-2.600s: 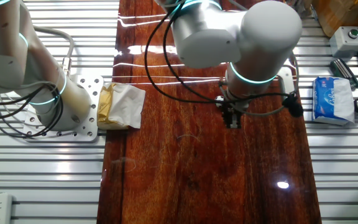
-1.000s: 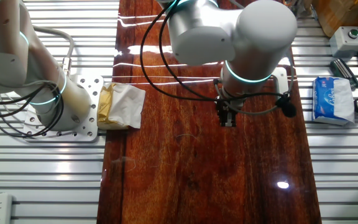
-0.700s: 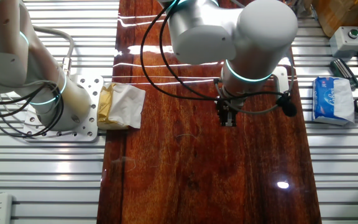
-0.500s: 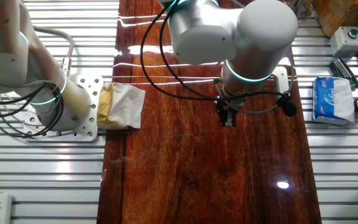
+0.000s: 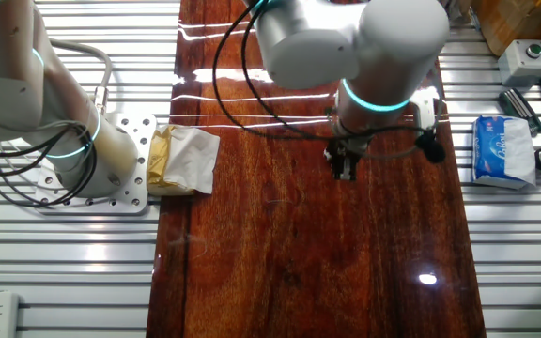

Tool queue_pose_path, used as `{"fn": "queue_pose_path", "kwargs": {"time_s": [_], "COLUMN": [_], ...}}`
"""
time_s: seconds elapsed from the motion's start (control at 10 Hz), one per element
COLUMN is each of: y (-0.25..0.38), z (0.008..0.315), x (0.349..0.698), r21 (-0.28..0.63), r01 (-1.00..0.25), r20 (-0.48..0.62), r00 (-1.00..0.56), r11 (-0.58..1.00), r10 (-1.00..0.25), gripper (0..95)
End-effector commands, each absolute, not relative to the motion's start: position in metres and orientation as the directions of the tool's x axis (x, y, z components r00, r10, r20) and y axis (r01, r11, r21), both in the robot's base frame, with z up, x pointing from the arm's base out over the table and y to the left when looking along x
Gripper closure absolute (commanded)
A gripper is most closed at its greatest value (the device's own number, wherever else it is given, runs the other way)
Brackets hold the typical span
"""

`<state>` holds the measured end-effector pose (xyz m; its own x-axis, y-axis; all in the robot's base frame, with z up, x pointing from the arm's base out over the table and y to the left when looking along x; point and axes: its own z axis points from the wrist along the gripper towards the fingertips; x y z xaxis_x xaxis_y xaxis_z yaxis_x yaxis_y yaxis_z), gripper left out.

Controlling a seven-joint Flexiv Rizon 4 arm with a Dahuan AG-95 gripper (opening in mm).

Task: Push the soccer ball into the goal

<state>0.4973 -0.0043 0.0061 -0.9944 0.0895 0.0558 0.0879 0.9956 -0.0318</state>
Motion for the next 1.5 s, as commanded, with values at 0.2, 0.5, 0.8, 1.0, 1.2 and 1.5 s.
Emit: {"fn": "queue_pose_path", "kwargs": {"time_s": [0.2,0.5,0.8,1.0,1.2,1.5], "y": [0.007,0.019,0.028,0.029,0.031,0.032], "z": [0.018,0.06,0.063,0.052,0.033,0.022], "x": [0.503,0.513,0.516,0.517,0.515,0.514], "r21": [-0.154,-0.088,-0.088,-0.087,-0.083,-0.066], "r01": [0.02,0.08,0.089,0.089,0.085,0.083], "r20": [0.099,0.082,0.059,0.045,0.031,0.018], "r00": [-0.994,-0.993,-0.994,-0.995,-0.996,-0.996], "r11": [0.988,0.993,0.992,0.992,0.993,0.994], "r10": [0.036,0.087,0.094,0.093,0.088,0.084], "gripper": [95.0,95.0,95.0,95.0,95.0,95.0]}}
